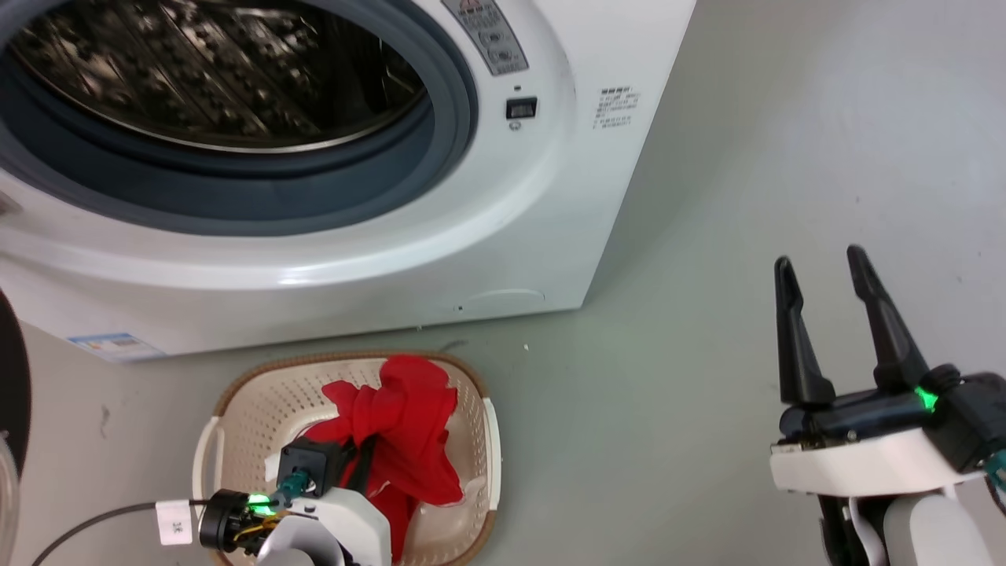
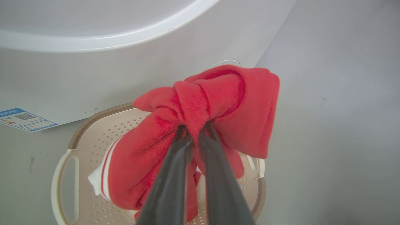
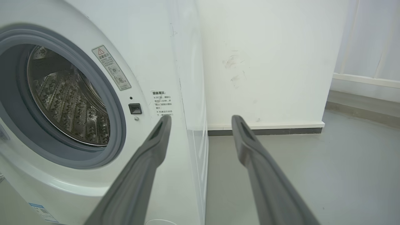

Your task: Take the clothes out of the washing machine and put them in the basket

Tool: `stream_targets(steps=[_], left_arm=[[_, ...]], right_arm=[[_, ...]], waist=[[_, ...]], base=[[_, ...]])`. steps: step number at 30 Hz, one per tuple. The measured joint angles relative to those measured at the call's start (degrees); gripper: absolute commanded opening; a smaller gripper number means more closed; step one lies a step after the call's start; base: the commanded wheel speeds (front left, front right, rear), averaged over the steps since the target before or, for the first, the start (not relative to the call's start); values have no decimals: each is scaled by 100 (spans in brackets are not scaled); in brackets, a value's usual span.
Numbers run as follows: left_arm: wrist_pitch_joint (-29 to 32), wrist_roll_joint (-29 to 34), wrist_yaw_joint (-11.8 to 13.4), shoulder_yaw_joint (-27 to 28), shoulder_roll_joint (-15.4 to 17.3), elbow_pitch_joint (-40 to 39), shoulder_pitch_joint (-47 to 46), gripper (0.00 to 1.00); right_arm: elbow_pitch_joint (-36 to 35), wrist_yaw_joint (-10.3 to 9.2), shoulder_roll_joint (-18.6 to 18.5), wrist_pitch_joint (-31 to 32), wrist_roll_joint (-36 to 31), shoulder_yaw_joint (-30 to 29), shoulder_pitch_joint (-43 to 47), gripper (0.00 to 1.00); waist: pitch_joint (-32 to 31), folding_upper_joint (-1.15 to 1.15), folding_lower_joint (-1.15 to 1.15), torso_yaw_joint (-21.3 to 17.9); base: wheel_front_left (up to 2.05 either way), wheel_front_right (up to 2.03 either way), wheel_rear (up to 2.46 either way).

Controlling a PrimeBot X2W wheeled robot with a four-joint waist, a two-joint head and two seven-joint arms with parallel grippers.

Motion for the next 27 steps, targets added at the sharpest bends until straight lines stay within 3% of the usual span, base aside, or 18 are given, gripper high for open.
stream_targets(steps=[18, 27], left_arm=[[26, 282, 16, -341, 388, 2793, -2190, 0], [432, 582, 155, -711, 508, 3257, -2998, 0]], right_arm=[[-364, 0, -1, 0, 62, -259, -1047, 100], [-508, 0, 0, 0, 137, -361, -1360, 100]], waist=[[2033, 0, 1, -171], [2955, 0, 2, -158]], base=[[0, 0, 0], [0, 0, 0]])
